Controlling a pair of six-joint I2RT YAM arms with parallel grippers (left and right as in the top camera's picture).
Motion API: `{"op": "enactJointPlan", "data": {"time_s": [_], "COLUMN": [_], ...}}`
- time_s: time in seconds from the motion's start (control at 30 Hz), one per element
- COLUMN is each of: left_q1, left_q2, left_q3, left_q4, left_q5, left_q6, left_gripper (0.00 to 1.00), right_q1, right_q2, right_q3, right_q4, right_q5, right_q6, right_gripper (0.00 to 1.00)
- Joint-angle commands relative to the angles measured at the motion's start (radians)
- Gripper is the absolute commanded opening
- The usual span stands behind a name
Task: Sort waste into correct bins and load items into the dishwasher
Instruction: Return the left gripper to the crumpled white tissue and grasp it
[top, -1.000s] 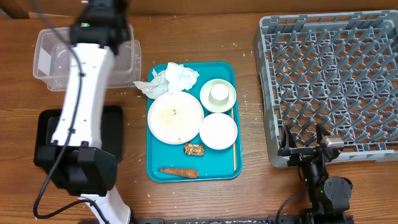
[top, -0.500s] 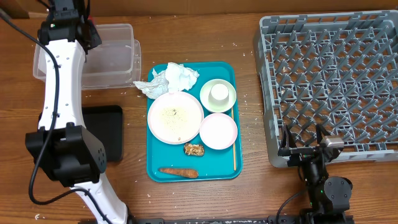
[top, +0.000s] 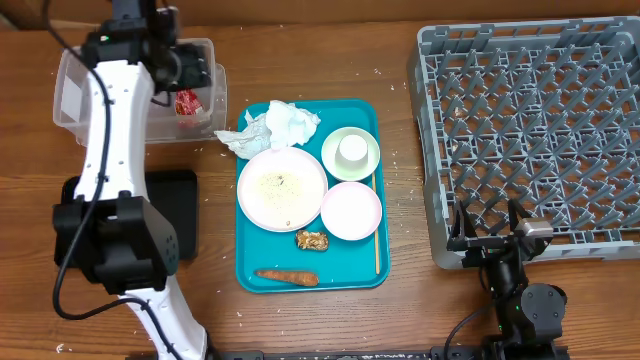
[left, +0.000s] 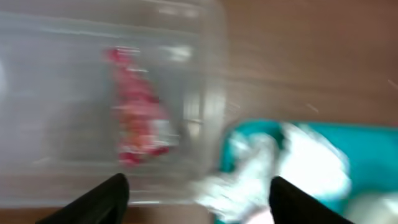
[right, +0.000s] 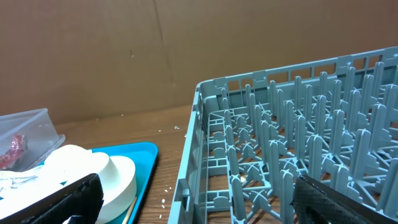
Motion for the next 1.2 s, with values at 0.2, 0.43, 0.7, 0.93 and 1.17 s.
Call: {"op": "enactJointPlan", "data": {"time_s": [0.2, 0.43, 0.7, 0.93, 1.17], "left_q1": [-0.198, -0.263, -0.280, -0.280, -0.285], "left_q2": [0.005, 0.068, 0.208, 0.293, 0.295], "left_q3": [0.008, -0.001, -0.001, -0.001, 0.000], "left_q4": [-0.058, -0.019, -0.001, 0.000, 0.030], "left_q5": [0.001, -0.071, -0.070, -0.036, -0.015], "left_q6": [0.101, 0.047, 0.044, 0.022, 0.024], "left_gripper": [0.75, 0.78, 0.78, 0.75, 0.53], "right_q1": [0.005, 0.005, 0.005, 0.005, 0.005], "right_q2": [-0.010, -0.010, -0.010, -0.010, -0.010], "right_q3": [-0.011, -0.011, -0.011, -0.011, -0.010], "right_q4": [0.006, 0.006, 0.006, 0.006, 0.006], "right_q5": [0.007, 0.007, 0.007, 0.007, 0.007], "right_q6": [-0.004, -0.004, -0.004, -0.004, -0.004], "right_gripper": [1.00, 1.00, 1.00, 1.00, 1.00]}}
